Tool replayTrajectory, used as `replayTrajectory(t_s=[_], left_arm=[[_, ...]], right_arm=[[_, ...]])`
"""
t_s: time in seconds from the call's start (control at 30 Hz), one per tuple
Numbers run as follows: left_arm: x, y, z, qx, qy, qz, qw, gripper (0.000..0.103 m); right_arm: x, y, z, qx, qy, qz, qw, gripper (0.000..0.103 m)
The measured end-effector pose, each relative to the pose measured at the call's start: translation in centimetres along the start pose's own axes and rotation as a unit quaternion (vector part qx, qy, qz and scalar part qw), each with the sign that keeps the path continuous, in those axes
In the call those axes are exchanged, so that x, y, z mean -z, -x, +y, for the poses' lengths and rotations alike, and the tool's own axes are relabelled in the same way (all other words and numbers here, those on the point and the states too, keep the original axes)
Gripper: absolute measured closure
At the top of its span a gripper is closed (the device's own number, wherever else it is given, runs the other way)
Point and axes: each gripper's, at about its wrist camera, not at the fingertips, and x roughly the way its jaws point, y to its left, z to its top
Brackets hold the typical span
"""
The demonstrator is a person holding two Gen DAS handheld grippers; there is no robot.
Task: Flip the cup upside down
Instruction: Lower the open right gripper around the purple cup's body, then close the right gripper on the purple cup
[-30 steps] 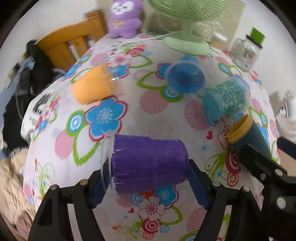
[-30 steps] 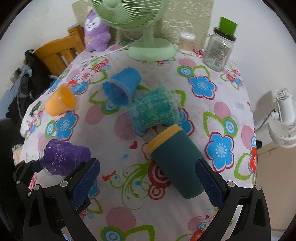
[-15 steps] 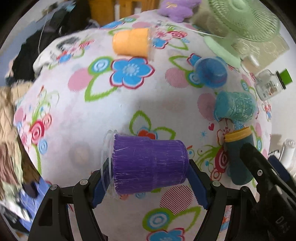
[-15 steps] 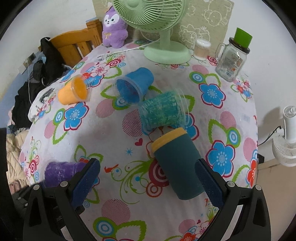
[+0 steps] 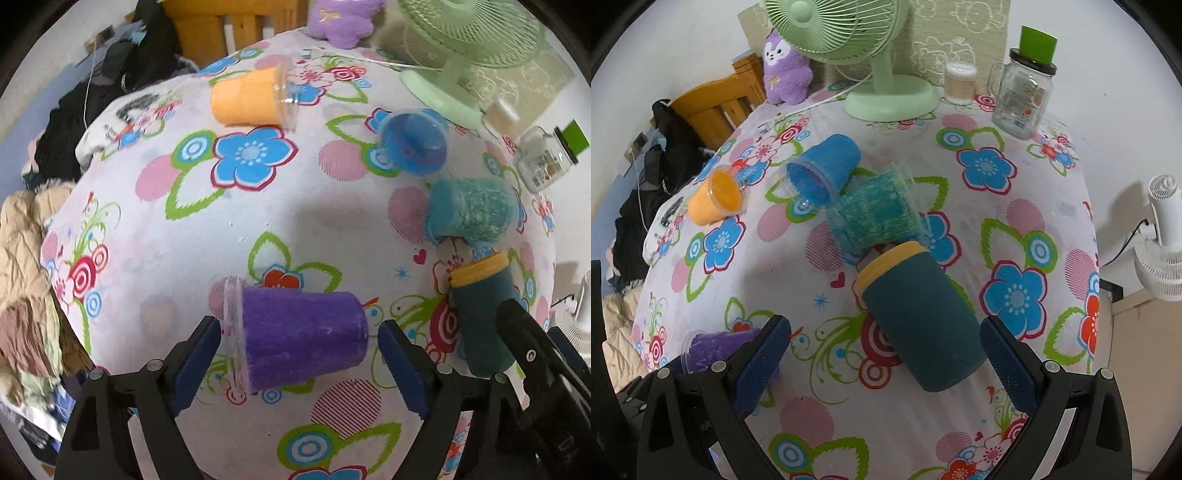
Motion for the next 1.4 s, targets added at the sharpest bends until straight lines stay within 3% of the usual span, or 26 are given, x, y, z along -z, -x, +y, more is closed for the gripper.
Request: replayTrajectory(t_s=[0.27,0.37,0.67,0.93,1.2,1.4], left_arm=[[-0.4,2.9,-0.8,-0.01,-0.086,-0.046,0.9952,0.011],[-0.9,4.0,-0.8,-0.001,-0.144,-0.06,0.9878,0.009],[-2.9,4.2,1.2,0.046,-0.244,-0.056,0.967,0.009],[-5.3,4.2,2.5,0.086,-0.361,-0.058,0.9268,0.009],[-6.9,3.5,3.0,0.113,-0.468,-0.066,0.8738,0.009],[-8.2,2.2,3.8,0.12,-0.504,-0.058,0.8533,0.009]], right_arm=[[0.5,1.8,0.1,-0.009,-0.027,-0.011,1.0,0.0],[1.1,2.7,0.6,-0.011,-0.046,-0.017,0.999,0.0],[2.0,4.6,3.1,0.021,-0.116,-0.037,0.992,0.0],[3.1,4.9,6.0,0.05,-0.219,-0.045,0.973,0.0],[3.9,4.4,9.3,0.085,-0.304,-0.053,0.947,0.0],[4.8,3.2,10.3,0.073,-0.378,-0.039,0.922,0.003]])
